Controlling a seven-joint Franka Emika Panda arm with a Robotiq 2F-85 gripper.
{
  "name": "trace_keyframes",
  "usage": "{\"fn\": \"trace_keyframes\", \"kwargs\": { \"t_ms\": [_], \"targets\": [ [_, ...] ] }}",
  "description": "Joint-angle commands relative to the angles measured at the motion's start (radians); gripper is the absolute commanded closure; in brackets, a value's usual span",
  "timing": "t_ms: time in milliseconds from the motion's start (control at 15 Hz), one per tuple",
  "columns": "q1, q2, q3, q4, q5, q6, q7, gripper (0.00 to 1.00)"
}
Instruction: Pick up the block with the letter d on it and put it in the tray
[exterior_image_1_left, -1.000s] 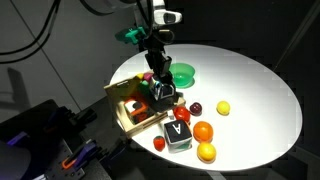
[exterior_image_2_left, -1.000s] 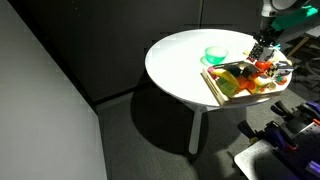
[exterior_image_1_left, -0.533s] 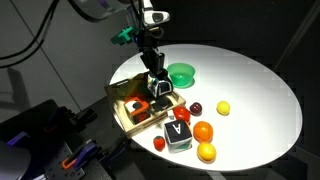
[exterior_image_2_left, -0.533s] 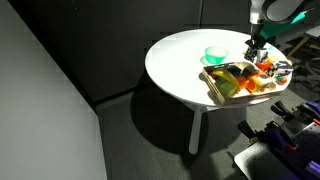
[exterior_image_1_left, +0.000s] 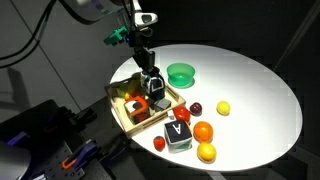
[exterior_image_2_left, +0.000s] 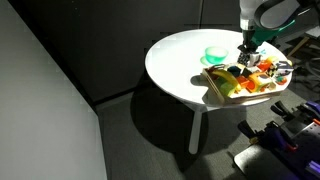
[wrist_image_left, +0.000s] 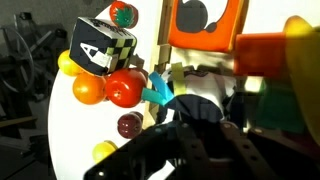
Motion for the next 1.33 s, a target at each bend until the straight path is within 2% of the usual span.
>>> {"fn": "trace_keyframes", "kwargs": {
  "t_ms": [0,533,667,733,1133,1267],
  "targets": [
    [0.0,-0.022,0.022,-0.031,0.017,0.021,-0.022,0.93],
    [-0.01,-0.008,0.036,-0.08,0.102,0.106,-0.127,0.93],
    [-0.007,-0.006,0.033,-0.087,0.111,0.111,-0.138,0.55],
    [-0.006,-0.007,0.032,-0.09,0.11,0.111,-0.138,0.49],
    [-0.004,-0.022,0.032,-0.102,0.108,0.107,-0.138,0.01],
    [-0.004,-0.03,0.033,-0.107,0.111,0.106,-0.141,0.0]
  ]
}}
